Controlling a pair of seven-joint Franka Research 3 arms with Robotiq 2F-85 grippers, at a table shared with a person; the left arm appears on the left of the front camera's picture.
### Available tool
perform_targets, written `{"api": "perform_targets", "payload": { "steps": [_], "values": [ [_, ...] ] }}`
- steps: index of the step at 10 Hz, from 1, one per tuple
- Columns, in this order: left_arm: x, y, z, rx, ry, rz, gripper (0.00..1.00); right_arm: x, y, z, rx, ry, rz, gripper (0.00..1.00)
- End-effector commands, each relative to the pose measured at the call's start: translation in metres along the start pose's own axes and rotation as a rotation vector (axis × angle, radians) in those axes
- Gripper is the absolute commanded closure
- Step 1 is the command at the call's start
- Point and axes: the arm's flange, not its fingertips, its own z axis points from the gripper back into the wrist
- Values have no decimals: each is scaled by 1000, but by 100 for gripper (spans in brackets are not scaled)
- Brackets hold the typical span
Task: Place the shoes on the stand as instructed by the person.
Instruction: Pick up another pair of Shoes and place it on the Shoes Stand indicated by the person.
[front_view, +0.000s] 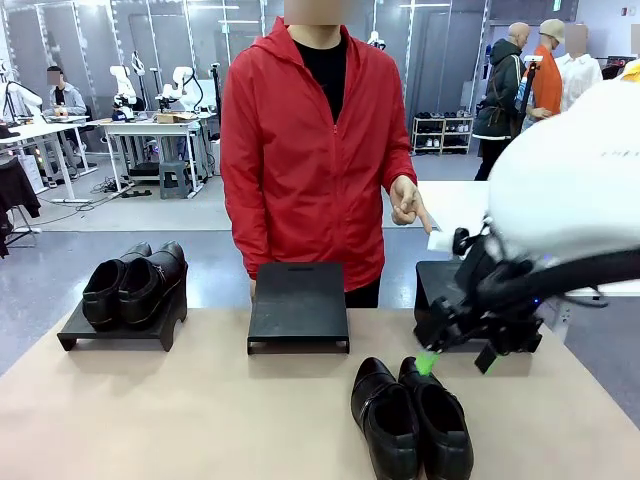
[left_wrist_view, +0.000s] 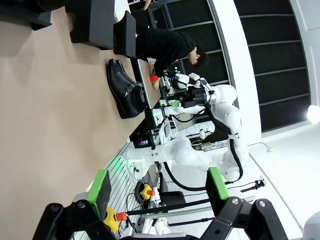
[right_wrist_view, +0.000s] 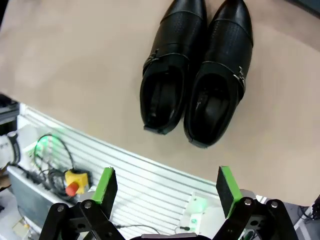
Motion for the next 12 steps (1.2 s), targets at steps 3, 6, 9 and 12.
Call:
{"api": "perform_targets", "payload": {
  "steps": [3,6,9,12],
  "values": [
    [-4,-2,-1,20,5,-9,3,15,16,-58,-160,-12,-63,0],
    [-4,-2,-1,20,5,-9,3,25,18,-89,-205,-14,-73,0],
    [-4,-2,-1,20,5,-9,3,34,17,-123,-259,-10,-90,0],
    [-4,-2,-1,20,5,-9,3,34,19,-143,-268,11,-95,0]
  ]
}}
